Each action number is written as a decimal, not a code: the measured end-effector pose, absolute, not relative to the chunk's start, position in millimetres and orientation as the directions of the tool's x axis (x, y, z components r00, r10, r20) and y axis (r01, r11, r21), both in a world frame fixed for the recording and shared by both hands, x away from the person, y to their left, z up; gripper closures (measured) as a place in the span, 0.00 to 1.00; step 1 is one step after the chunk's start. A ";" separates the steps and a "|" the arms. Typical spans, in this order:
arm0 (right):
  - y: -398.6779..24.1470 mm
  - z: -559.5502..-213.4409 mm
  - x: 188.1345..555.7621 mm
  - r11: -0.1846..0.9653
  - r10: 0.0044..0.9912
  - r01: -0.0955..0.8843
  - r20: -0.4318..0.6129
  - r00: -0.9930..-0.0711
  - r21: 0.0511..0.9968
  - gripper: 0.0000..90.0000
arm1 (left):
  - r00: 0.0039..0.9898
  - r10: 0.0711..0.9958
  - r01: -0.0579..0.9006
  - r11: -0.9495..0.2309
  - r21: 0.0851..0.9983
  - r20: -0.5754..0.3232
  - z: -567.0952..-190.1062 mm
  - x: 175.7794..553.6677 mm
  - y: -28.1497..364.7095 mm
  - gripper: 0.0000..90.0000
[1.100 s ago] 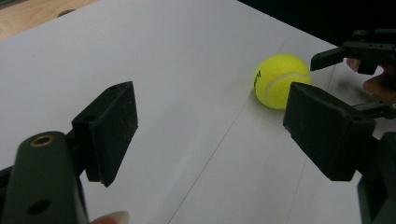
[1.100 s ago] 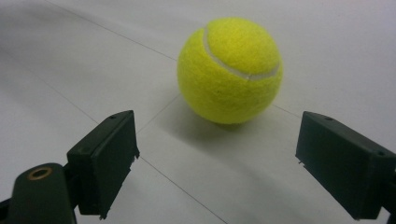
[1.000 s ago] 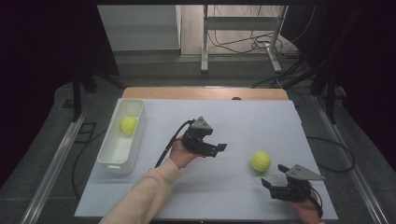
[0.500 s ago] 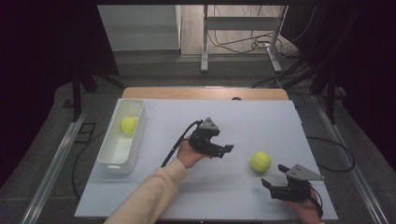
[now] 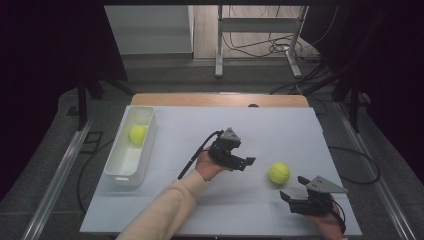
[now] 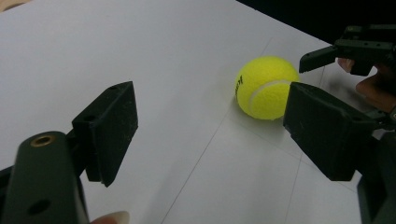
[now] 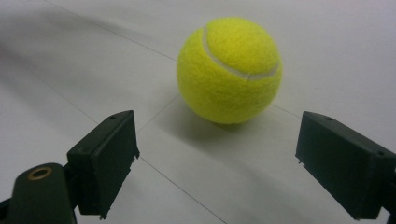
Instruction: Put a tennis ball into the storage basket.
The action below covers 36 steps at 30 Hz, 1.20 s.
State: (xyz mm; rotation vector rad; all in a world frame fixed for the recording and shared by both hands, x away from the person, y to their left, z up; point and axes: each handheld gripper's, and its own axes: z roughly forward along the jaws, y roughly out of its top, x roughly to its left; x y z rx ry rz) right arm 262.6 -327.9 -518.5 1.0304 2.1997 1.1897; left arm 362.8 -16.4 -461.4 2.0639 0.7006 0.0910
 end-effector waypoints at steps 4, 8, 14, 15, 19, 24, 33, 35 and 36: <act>-327.9 -518.3 262.4 0.354 0.777 0.404 -0.025 -0.630 0.843 0.15 | 0.836 0.509 0.446 -0.415 0.793 -0.204 -463.2 363.7 -20.2 0.21; -327.9 -518.2 262.3 0.354 0.776 0.403 -0.025 -0.630 0.844 0.15 | 0.838 0.507 0.445 -0.423 0.789 -0.201 -464.7 364.1 -24.1 0.21; -327.9 -517.9 262.1 0.353 0.775 0.402 -0.024 -0.631 0.845 0.15 | 0.841 0.502 0.444 -0.428 0.787 -0.202 -465.5 364.0 -29.7 0.21; -327.8 -517.9 262.1 0.353 0.775 0.402 -0.024 -0.631 0.845 0.15 | 0.843 0.499 0.442 -0.432 0.786 -0.200 -465.6 364.2 -30.4 0.21; -327.8 -517.9 262.2 0.354 0.775 0.401 -0.025 -0.631 0.845 0.15 | 0.846 0.493 0.442 -0.435 0.784 -0.203 -466.5 365.0 -34.4 0.21; -328.0 -518.0 262.1 0.353 0.776 0.402 -0.024 -0.631 0.845 0.15 | 0.846 0.490 0.447 -0.435 0.782 -0.211 -469.1 365.1 -39.5 0.21; -327.9 -518.0 262.0 0.352 0.775 0.402 -0.022 -0.631 0.845 0.15 | 0.849 0.485 0.449 -0.448 0.773 -0.212 -472.5 364.9 -45.1 0.21; -327.9 -517.8 262.0 0.352 0.775 0.401 -0.023 -0.632 0.846 0.15 | 0.850 0.483 0.447 -0.449 0.773 -0.211 -473.6 365.2 -46.9 0.21; -327.9 -517.8 262.0 0.352 0.775 0.401 -0.023 -0.632 0.846 0.15 | 0.850 0.482 0.448 -0.449 0.773 -0.212 -473.9 365.3 -47.4 0.21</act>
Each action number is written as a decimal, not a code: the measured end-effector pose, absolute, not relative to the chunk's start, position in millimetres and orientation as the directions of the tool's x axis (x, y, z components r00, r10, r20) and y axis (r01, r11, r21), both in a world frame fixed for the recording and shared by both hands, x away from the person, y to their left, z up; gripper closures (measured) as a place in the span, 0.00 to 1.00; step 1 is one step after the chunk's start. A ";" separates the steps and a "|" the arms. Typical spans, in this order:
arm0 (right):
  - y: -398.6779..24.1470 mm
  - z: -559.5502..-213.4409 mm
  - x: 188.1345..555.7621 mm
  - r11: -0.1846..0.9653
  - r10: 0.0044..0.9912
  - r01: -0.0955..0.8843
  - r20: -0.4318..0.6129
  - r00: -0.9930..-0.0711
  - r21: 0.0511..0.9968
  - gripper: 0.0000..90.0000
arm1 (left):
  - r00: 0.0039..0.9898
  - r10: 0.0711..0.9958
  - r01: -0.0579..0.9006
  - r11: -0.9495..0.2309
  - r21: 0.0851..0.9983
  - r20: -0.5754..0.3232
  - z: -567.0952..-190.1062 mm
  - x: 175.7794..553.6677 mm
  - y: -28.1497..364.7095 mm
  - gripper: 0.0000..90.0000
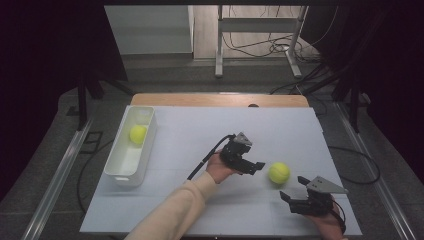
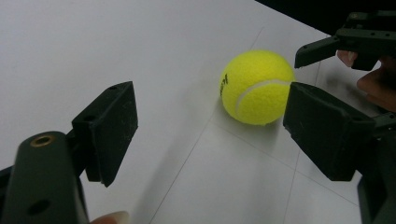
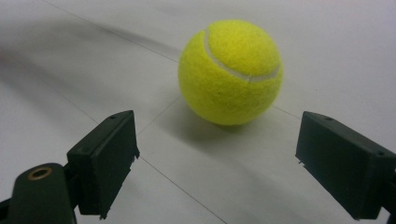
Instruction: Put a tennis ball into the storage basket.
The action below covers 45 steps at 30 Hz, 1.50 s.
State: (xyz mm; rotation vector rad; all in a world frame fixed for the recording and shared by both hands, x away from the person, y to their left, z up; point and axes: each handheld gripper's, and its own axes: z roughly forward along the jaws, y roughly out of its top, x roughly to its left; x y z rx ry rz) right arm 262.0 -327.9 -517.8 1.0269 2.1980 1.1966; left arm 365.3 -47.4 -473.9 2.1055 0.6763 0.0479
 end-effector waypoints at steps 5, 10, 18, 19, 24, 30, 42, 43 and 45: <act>-327.9 -517.8 262.0 0.352 0.774 0.401 -0.023 -0.632 0.846 0.15 | 0.852 0.477 0.448 -0.452 0.771 -0.215 -475.8 365.9 -50.7 0.21; -327.8 -517.7 261.8 0.354 0.774 0.401 -0.025 -0.632 0.845 0.15 | 0.857 0.466 0.445 -0.456 0.771 -0.218 -477.9 366.1 -56.4 0.21; -327.9 -517.6 261.5 0.353 0.774 0.400 -0.024 -0.632 0.846 0.15 | 0.862 0.454 0.445 -0.462 0.767 -0.227 -481.3 366.0 -65.3 0.21; -328.0 -517.6 261.5 0.353 0.775 0.400 -0.024 -0.632 0.845 0.15 | 0.862 0.454 0.445 -0.464 0.766 -0.226 -481.5 366.1 -66.2 0.21; -328.1 -517.6 261.3 0.352 0.775 0.401 -0.023 -0.632 0.846 0.15 | 0.865 0.446 0.442 -0.466 0.766 -0.228 -482.7 365.9 -70.4 0.21; -328.2 -517.6 261.2 0.353 0.775 0.401 -0.023 -0.632 0.845 0.15 | 0.869 0.437 0.439 -0.469 0.766 -0.231 -483.3 364.8 -75.6 0.21; -328.1 -517.8 261.0 0.353 0.774 0.402 -0.022 -0.633 0.845 0.15 | 0.875 0.423 0.437 -0.477 0.763 -0.237 -487.3 365.6 -86.1 0.21; -327.9 -517.8 261.0 0.354 0.773 0.401 -0.023 -0.634 0.845 0.15 | 0.876 0.420 0.436 -0.477 0.763 -0.238 -487.4 365.6 -87.0 0.21; -327.1 -517.5 261.0 0.354 0.772 0.400 -0.022 -0.636 0.846 0.15 | 0.877 0.415 0.436 -0.476 0.764 -0.242 -488.2 365.6 -89.9 0.21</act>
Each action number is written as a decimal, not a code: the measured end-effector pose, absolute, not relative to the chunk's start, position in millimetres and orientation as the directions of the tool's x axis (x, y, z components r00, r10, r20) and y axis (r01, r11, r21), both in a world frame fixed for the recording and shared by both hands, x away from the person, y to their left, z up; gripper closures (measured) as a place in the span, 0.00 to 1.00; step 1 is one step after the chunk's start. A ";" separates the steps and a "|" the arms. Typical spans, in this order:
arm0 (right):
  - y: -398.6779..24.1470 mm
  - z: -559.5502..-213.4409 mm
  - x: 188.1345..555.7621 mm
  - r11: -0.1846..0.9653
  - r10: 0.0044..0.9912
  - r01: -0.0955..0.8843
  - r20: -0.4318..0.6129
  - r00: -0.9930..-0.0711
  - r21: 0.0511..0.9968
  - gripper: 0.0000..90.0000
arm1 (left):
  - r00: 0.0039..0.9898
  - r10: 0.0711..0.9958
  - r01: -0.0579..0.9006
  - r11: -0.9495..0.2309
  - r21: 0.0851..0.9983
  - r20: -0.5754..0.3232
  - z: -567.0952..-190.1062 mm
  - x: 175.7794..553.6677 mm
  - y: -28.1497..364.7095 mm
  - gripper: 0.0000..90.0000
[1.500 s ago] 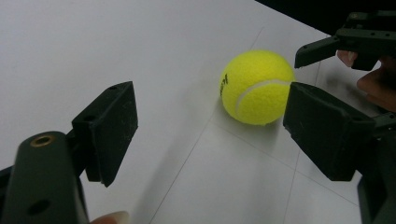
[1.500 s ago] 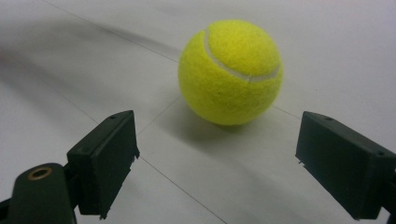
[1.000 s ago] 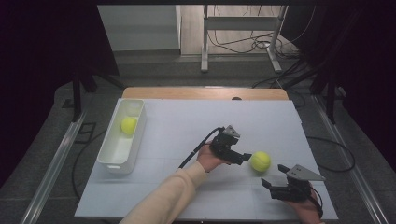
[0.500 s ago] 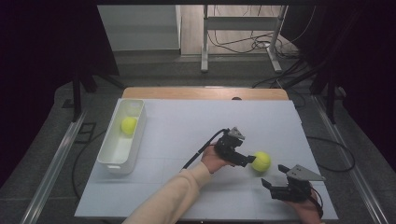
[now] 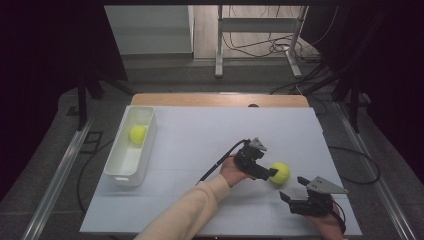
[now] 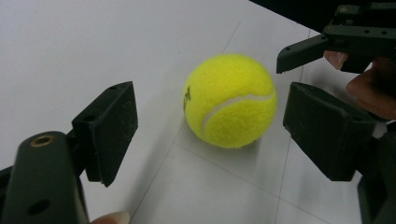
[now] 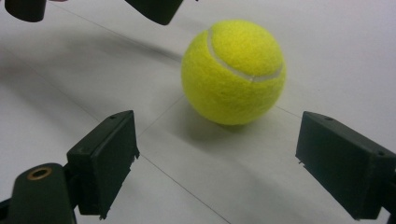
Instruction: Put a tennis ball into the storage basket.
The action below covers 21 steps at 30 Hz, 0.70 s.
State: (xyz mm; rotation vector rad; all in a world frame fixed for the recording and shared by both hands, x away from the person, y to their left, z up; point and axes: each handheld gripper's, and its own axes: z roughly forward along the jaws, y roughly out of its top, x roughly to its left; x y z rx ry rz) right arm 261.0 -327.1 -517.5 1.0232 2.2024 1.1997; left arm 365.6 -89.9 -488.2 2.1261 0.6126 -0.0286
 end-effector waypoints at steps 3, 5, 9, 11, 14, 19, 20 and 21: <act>-326.6 -517.5 261.0 0.351 0.771 0.399 -0.020 -0.636 0.847 0.15 | 0.878 0.414 0.435 -0.482 0.760 -0.239 -489.3 365.7 -92.6 0.21; -326.3 -517.3 261.0 0.352 0.771 0.399 -0.021 -0.637 0.847 0.15 | 0.877 0.414 0.438 -0.480 0.760 -0.244 -490.5 366.1 -95.0 0.21; -326.2 -516.7 260.8 0.351 0.770 0.397 -0.020 -0.637 0.848 0.15 | 0.881 0.404 0.434 -0.481 0.762 -0.246 -492.2 366.0 -98.9 0.21; -326.3 -516.8 260.8 0.350 0.770 0.397 -0.019 -0.637 0.848 0.15 | 0.881 0.401 0.436 -0.480 0.762 -0.251 -492.6 365.8 -100.6 0.21; -326.4 -516.8 260.9 0.350 0.771 0.397 -0.020 -0.637 0.848 0.15 | 0.881 0.402 0.436 -0.480 0.761 -0.251 -493.1 366.2 -103.1 0.20; -326.1 -516.3 260.9 0.351 0.770 0.396 -0.020 -0.638 0.849 0.15 | 0.880 0.398 0.441 -0.486 0.754 -0.259 -494.8 366.8 -109.4 0.20; -326.0 -516.2 260.9 0.353 0.770 0.396 -0.023 -0.638 0.848 0.15 | 0.882 0.396 0.438 -0.491 0.753 -0.255 -495.2 367.0 -110.9 0.19; -326.0 -516.1 260.8 0.352 0.770 0.397 -0.021 -0.637 0.848 0.15 | 0.882 0.397 0.439 -0.491 0.752 -0.255 -495.6 367.0 -111.8 0.19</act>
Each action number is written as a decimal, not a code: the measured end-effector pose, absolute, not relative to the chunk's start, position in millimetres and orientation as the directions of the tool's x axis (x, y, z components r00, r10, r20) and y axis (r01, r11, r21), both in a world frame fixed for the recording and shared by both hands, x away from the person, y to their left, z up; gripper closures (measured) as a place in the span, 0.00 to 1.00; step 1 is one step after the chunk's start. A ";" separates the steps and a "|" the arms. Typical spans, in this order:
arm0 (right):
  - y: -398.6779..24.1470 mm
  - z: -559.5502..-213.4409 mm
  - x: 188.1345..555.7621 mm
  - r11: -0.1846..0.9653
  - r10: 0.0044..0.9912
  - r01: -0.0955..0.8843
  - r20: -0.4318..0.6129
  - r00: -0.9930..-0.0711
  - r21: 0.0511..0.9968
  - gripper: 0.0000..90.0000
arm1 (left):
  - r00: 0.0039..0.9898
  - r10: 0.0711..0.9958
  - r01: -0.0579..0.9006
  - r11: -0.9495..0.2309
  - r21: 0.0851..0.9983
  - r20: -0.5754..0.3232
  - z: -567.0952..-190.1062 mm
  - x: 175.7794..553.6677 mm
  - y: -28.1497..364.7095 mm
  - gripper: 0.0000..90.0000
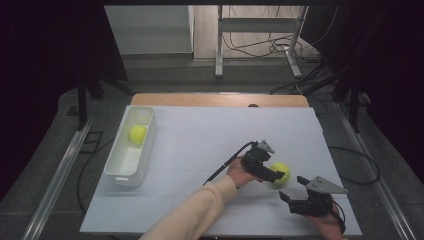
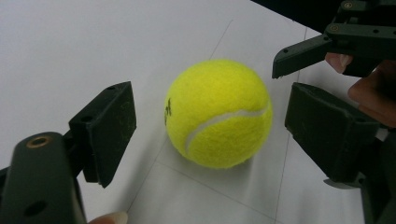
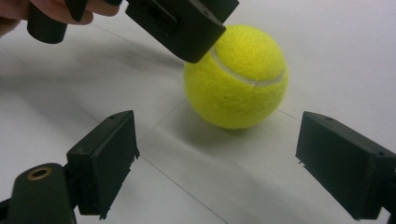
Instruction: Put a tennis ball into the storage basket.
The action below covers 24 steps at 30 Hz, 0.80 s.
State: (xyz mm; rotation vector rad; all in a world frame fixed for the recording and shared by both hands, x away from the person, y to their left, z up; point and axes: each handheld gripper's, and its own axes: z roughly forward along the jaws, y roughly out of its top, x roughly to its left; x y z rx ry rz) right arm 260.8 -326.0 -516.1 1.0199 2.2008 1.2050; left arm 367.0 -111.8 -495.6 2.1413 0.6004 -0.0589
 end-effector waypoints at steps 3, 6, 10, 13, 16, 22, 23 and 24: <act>-326.3 -515.7 261.1 0.347 0.772 0.396 -0.019 -0.636 0.850 0.15 | 0.879 0.401 0.446 -0.497 0.744 -0.259 -497.3 368.0 -116.3 0.17; -326.4 -515.7 261.0 0.348 0.772 0.395 -0.020 -0.636 0.850 0.15 | 0.879 0.396 0.449 -0.504 0.738 -0.265 -499.5 369.1 -120.8 0.16; -326.6 -515.8 261.3 0.345 0.771 0.397 -0.016 -0.636 0.850 0.15 | 0.880 0.390 0.453 -0.516 0.727 -0.271 -501.7 370.2 -125.2 0.15; -326.0 -515.7 261.3 0.348 0.772 0.397 -0.019 -0.636 0.849 0.15 | 0.878 0.393 0.458 -0.519 0.722 -0.275 -504.4 371.4 -128.5 0.14; -325.3 -515.8 261.3 0.352 0.768 0.396 -0.020 -0.640 0.848 0.15 | 0.877 0.393 0.461 -0.526 0.715 -0.276 -507.2 373.1 -130.5 0.14; -325.4 -516.1 261.6 0.350 0.768 0.396 -0.017 -0.641 0.849 0.15 | 0.874 0.391 0.470 -0.530 0.706 -0.289 -512.7 375.0 -134.7 0.16; -325.3 -516.2 261.6 0.350 0.767 0.396 -0.017 -0.641 0.849 0.15 | 0.875 0.388 0.470 -0.534 0.703 -0.291 -513.9 375.1 -135.4 0.16; -325.3 -516.3 261.6 0.351 0.767 0.396 -0.018 -0.641 0.849 0.15 | 0.874 0.389 0.472 -0.534 0.702 -0.291 -514.7 374.9 -136.2 0.16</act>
